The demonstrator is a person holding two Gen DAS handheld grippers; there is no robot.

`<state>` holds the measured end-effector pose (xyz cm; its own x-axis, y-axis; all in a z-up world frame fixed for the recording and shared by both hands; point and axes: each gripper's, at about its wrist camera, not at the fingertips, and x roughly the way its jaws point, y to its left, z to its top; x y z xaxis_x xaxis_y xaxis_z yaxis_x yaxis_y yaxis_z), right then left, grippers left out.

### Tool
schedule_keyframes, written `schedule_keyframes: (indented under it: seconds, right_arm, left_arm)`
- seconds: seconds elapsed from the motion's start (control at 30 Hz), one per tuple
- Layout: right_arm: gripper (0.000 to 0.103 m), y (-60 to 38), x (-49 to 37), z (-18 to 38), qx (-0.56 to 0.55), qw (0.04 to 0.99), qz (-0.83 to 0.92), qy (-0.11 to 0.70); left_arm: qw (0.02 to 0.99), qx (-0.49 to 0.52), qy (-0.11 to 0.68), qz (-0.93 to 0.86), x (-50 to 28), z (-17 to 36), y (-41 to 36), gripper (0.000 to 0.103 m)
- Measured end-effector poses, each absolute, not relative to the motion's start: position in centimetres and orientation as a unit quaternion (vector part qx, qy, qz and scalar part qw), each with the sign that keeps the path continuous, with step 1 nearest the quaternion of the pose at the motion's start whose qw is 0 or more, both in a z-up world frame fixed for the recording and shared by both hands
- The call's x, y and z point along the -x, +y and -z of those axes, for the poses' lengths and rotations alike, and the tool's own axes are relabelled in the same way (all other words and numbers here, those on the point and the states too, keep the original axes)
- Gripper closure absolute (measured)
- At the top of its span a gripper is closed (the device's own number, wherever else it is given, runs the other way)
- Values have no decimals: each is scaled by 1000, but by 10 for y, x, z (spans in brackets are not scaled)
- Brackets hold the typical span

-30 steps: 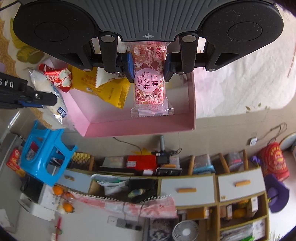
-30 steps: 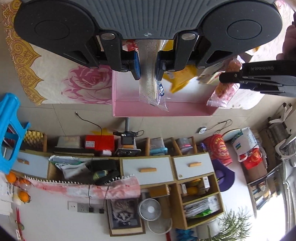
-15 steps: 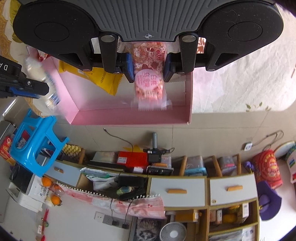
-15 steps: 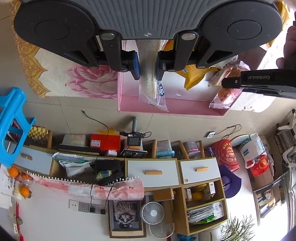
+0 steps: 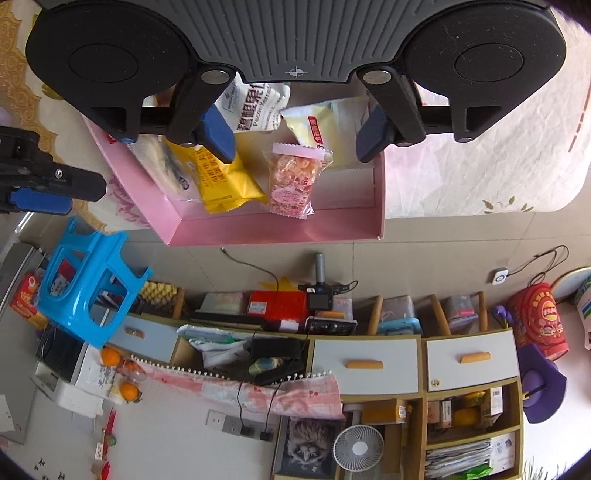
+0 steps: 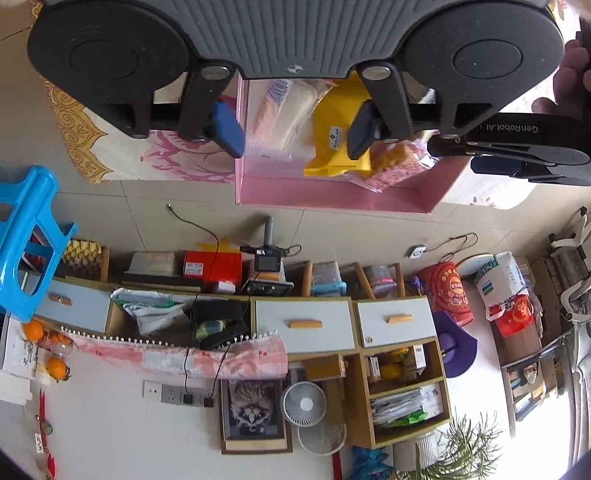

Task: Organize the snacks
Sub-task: 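Move both tools back over the remaining snack pile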

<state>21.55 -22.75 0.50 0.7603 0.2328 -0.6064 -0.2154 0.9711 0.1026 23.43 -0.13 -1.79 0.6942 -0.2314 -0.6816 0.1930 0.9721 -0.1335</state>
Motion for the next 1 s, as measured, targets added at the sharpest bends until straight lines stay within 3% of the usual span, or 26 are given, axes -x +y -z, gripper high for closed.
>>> schedule_keyframes:
  seconds: [0.2, 1.0]
  right_arm:
    - [31, -225, -195, -15, -11, 941, -127, 315]
    - [16, -200, -116, -23, -21, 942, -149, 299]
  left_arm:
    - [923, 25, 365, 120, -212, 8, 7, 21]
    - [920, 26, 368, 132, -121, 5, 63, 10]
